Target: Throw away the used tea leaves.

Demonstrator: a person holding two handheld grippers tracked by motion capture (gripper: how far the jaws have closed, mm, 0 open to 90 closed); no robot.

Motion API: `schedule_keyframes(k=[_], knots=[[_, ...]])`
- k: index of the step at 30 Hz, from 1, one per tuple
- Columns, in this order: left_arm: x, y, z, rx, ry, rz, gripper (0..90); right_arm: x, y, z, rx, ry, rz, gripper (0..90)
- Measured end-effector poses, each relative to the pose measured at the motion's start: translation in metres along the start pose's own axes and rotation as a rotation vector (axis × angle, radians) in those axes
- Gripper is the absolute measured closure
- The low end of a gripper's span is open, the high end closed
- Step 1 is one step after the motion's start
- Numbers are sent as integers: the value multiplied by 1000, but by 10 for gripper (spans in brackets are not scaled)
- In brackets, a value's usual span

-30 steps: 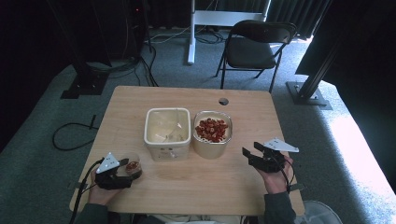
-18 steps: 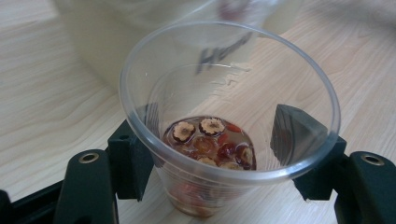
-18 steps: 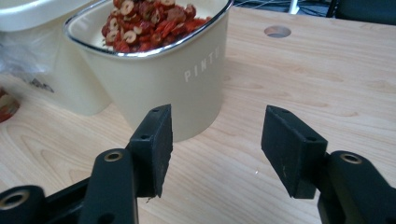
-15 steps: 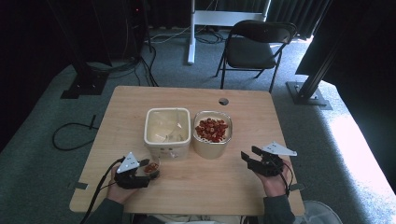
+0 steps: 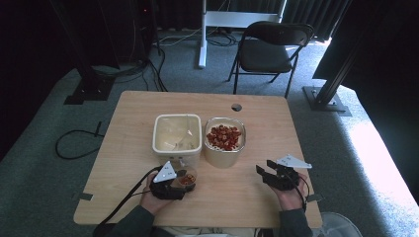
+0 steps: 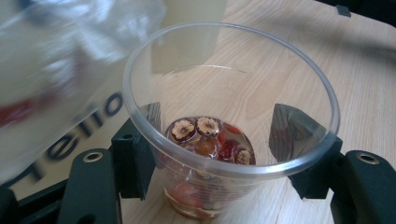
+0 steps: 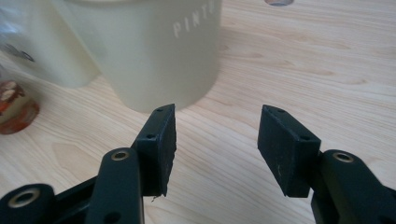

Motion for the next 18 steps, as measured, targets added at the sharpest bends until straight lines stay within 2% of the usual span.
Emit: schedule_keyframes(k=[5, 12, 16, 18], knots=[[-6, 13, 6, 14, 0, 6, 356, 5, 0, 3, 5, 10, -5, 462], [-17, 39, 18, 42, 8, 27, 356, 8, 0, 5, 9, 17, -3, 461], [-20, 47, 21, 51, 7, 32, 351, 10, 0, 4, 7, 15, -5, 468], [-20, 46, 20, 40, 13, 34, 303, 10, 1, 4, 5, 16, -6, 467]])
Point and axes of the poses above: each handheld gripper's, and its own axes: y roughly forward along the jaws, x roughly out of its underside, z roughly to its right, the point moved 6 cm from there along y, roughly forward along the jaws, and after that the axes turned 13 degrees about -y, right-handed, at the moved point
